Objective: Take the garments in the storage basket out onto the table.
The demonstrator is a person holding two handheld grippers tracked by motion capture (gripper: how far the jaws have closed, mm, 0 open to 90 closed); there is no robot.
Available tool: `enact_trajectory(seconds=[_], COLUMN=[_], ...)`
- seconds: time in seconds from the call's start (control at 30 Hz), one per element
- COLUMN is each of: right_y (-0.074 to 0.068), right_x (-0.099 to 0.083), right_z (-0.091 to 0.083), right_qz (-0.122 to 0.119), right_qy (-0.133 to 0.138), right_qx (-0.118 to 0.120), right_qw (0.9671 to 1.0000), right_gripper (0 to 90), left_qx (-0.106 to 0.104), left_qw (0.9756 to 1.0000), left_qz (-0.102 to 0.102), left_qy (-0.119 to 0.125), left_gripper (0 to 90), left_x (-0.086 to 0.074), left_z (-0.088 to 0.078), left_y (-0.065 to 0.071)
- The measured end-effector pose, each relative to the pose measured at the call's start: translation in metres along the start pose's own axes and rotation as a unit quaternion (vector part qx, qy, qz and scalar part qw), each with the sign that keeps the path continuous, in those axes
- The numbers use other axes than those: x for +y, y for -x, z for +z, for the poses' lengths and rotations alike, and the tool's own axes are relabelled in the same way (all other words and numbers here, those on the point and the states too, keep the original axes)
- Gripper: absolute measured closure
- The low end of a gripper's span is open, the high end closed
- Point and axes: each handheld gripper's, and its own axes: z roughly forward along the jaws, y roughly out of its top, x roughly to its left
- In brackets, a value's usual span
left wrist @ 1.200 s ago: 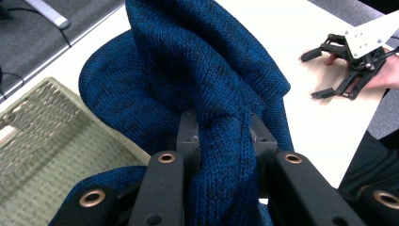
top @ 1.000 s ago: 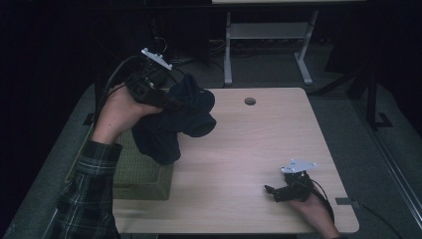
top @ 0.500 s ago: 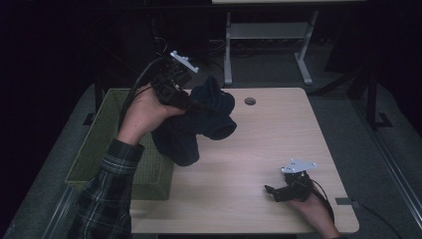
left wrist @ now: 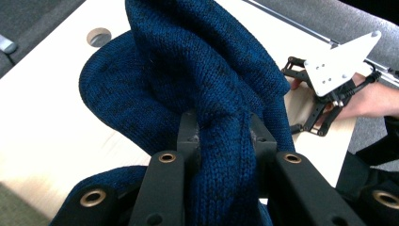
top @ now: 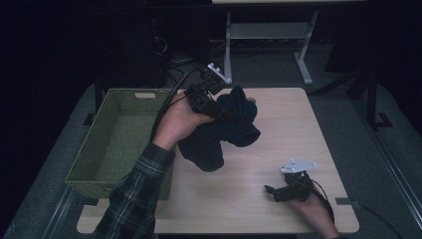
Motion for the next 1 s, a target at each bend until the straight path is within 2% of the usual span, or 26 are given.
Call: enact_trajectory(seconds=[0.23, 0.27, 0.3, 0.4, 0.43, 0.5, 0.53, 0.57, 0.63, 0.67, 0.73, 0.77, 1.0], right_y=[0.0, 0.0, 0.0, 0.0, 0.0, 0.0, 0.0, 0.0, 0.0, 0.0, 0.0, 0.0, 0.0], right_x=[0.0, 0.0, 0.0, 0.0, 0.0, 0.0, 0.0, 0.0, 0.0, 0.0, 0.0, 0.0, 0.0], right_z=[0.0, 0.0, 0.0, 0.0, 0.0, 0.0, 0.0, 0.0, 0.0, 0.0, 0.0, 0.0, 0.0], right_qz=[0.0, 0.0, 0.0, 0.0, 0.0, 0.001, 0.001, 0.0, 0.0, 0.001, 0.001, 0.001, 0.001], right_qy=[0.0, 0.0, 0.0, 0.0, 0.0, 0.0, 0.0, 0.0, 0.0, 0.0, 0.0, 0.0, 0.0], right_qx=[0.0, 0.0, 0.0, 0.0, 0.001, 0.001, 0.001, 0.0, 0.0, 0.0, 0.0, 0.0, 0.0], right_qw=[1.0, 1.0, 1.0, 1.0, 1.0, 1.0, 1.0, 1.0, 1.0, 1.0, 1.0, 1.0, 1.0], right_gripper=[5.4, 5.4, 5.4, 5.4, 5.4, 5.4, 5.4, 5.4, 5.4, 5.4, 5.3, 5.3, 5.3], left_qx=[-0.01, -0.012, -0.016, -0.022, -0.031, -0.038, -0.038, -0.04, -0.042, -0.046, -0.048, -0.052, -0.073], left_qw=[0.9999, 0.9998, 0.9998, 0.9997, 0.9995, 0.9992, 0.9992, 0.9989, 0.9988, 0.9986, 0.9985, 0.9981, 0.9966], left_qz=[-0.004, -0.014, -0.013, -0.012, -0.007, -0.014, -0.014, -0.024, -0.024, -0.024, -0.026, -0.032, -0.035], left_qy=[0.003, 0.005, 0.007, 0.005, -0.001, -0.001, -0.001, 0.002, 0.001, -0.004, -0.006, -0.004, -0.014], left_gripper=[73.0, 73.0, 73.0, 73.0, 72.9, 72.9, 72.9, 72.9, 72.9, 72.9, 72.8, 72.8, 72.7], left_x=[0.002, 0.003, 0.003, 0.003, 0.002, 0.0, 0.0, -0.002, -0.003, -0.007, -0.008, -0.011, -0.019], left_z=[0.023, 0.027, 0.035, 0.043, 0.051, 0.059, 0.059, 0.067, 0.069, 0.078, 0.082, 0.091, 0.12], left_y=[0.005, 0.007, 0.009, 0.01, 0.011, 0.012, 0.012, 0.013, 0.013, 0.013, 0.013, 0.013, 0.014])
